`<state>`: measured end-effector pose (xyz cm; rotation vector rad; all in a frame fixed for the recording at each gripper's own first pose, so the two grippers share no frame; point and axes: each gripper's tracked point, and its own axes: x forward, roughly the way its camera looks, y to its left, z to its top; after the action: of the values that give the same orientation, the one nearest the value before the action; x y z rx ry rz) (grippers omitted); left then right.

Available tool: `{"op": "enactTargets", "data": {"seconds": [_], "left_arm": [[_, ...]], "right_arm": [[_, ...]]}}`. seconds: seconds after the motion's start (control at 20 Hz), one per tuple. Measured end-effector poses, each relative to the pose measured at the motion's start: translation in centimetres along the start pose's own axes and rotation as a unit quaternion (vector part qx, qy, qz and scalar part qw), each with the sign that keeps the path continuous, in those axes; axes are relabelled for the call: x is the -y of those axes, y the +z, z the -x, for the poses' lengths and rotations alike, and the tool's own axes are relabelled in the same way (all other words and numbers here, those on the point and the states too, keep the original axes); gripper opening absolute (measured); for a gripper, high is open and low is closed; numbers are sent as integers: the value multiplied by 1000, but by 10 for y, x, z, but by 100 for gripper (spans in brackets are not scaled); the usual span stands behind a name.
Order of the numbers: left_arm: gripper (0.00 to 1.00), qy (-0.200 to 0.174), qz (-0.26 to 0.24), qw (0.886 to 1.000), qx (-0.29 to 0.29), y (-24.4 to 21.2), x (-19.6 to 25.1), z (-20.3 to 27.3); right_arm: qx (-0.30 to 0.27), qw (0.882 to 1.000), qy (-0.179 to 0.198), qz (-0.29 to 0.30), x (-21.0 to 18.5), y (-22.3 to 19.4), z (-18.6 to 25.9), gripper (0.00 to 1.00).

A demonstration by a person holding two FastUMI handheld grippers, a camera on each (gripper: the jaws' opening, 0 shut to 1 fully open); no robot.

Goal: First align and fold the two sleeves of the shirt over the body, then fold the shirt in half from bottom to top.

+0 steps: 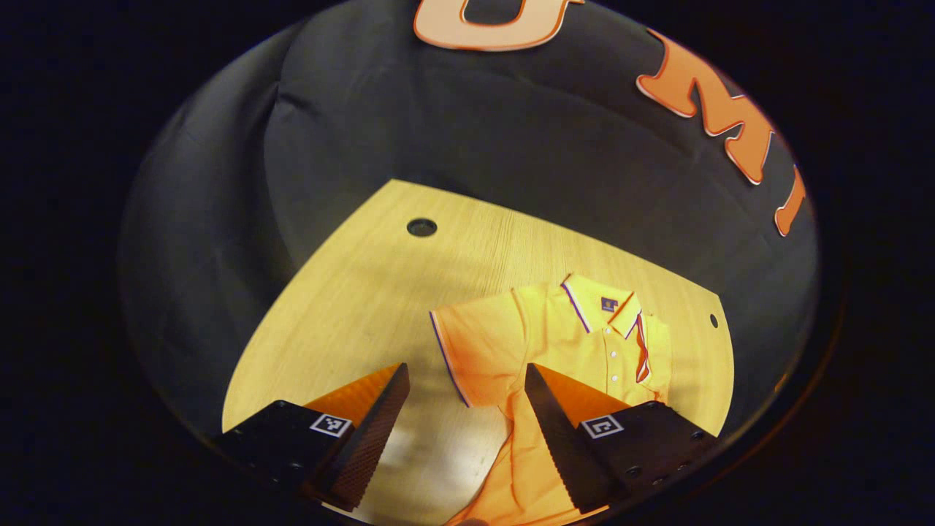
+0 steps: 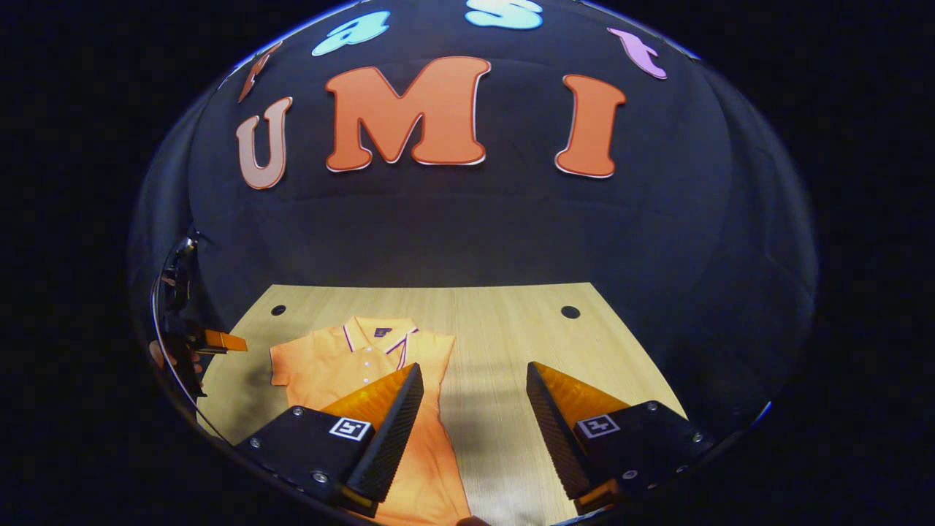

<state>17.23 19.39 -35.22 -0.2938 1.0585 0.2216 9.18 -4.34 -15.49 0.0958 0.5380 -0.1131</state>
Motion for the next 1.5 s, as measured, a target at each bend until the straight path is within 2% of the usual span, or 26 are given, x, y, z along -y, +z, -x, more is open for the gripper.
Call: {"op": "enactTargets", "data": {"seconds": [0.15, 0.45, 0.7, 0.8, 0.85, 0.9, 1.0, 1.05, 1.2, 1.25, 1.3, 1.5], "left_arm": [[98, 22, 12, 997, -74, -10, -6, -32], [97, 59, 16, 988, -143, -10, -14, -91], [96, 104, -25, 980, -171, -9, -20, -119], [99, 109, -30, 976, -184, -15, -16, -125], [96, 108, -27, 975, -191, -20, -15, -128], [97, 101, -25, 978, -179, -13, -13, -132], [81, 89, -27, 979, -182, -14, -9, -126], [78, 85, -29, 979, -181, -14, -7, -130], [13, 51, -24, 986, -156, -9, -2, -130], [13, 37, -32, 989, -140, -2, 3, -128], [6, 28, -44, 991, -124, 2, 6, -127], [6, -5, -77, 993, -92, 21, 29, -109]], "right_arm": [[14, 999, -29, -9, 20, 2, 23, 88], [12, 998, -64, -18, 44, -10, 54, 90], [-13, 997, -74, -18, 50, -42, 62, 90], [-28, 997, -72, -26, 48, -53, 61, 91], [-27, 997, -70, -27, 47, -52, 61, 92], [-28, 997, -68, -27, 48, -52, 61, 92], [-26, 997, -66, -24, 49, -48, 57, 91], [-26, 997, -65, -23, 50, -47, 55, 92], [-28, 997, -62, -40, 51, -47, 53, 92], [-27, 997, -63, -43, 53, -49, 54, 92], [-27, 997, -66, -43, 55, -51, 55, 92], [-32, 996, -74, -47, 61, -56, 58, 91]]}}
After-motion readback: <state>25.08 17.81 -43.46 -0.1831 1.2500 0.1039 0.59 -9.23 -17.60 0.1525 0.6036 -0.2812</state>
